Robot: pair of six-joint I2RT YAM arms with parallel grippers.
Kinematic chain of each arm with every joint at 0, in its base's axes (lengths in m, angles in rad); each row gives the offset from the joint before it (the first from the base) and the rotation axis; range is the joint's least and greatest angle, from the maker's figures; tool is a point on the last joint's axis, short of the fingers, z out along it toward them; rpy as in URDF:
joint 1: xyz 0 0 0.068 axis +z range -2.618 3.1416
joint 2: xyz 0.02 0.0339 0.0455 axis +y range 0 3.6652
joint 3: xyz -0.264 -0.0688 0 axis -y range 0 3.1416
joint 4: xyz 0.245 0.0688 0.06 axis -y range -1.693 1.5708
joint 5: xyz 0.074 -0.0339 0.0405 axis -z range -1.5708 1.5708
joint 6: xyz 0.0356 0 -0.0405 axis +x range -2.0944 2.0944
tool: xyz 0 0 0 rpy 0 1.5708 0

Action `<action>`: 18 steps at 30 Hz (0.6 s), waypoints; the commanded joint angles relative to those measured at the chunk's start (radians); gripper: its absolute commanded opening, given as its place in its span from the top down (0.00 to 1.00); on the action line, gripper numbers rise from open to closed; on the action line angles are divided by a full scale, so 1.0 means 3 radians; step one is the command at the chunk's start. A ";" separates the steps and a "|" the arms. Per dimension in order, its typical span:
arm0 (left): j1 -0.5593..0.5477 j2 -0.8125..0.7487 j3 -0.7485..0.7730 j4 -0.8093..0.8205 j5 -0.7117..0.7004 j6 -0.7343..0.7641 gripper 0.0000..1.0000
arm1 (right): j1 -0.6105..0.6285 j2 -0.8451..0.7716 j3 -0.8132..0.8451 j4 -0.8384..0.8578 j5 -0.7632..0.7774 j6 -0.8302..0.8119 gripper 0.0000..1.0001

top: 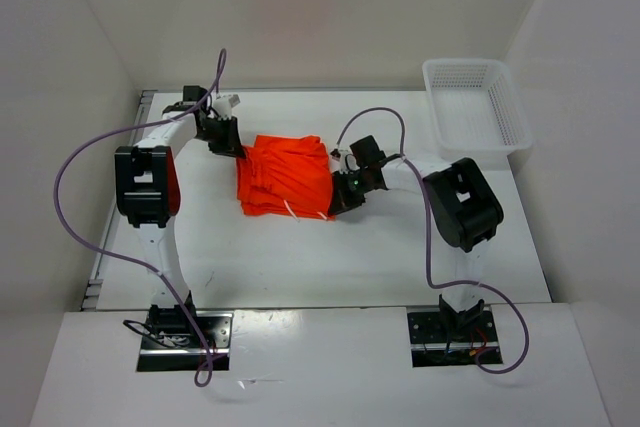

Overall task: Fold and stack the shorts
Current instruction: Fold the shorts

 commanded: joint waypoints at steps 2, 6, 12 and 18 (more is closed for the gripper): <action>0.0061 -0.0014 0.0028 0.0130 0.0192 0.0022 0.71 | -0.0033 -0.0154 0.0123 -0.0196 -0.0067 -0.0292 0.84; 0.0031 -0.0014 -0.0003 0.0099 0.0366 0.0022 0.46 | -0.0033 -0.0154 0.0232 -0.0257 -0.0067 -0.0450 0.60; 0.0000 -0.0233 -0.0003 -0.0059 0.0315 0.0022 0.31 | -0.0033 -0.0358 0.0451 -0.0502 -0.0067 -0.0803 0.34; 0.0067 -0.0800 0.0064 -0.0198 -0.0037 0.0022 0.21 | -0.0309 -0.0634 0.0865 -0.0819 0.0142 -0.0936 0.11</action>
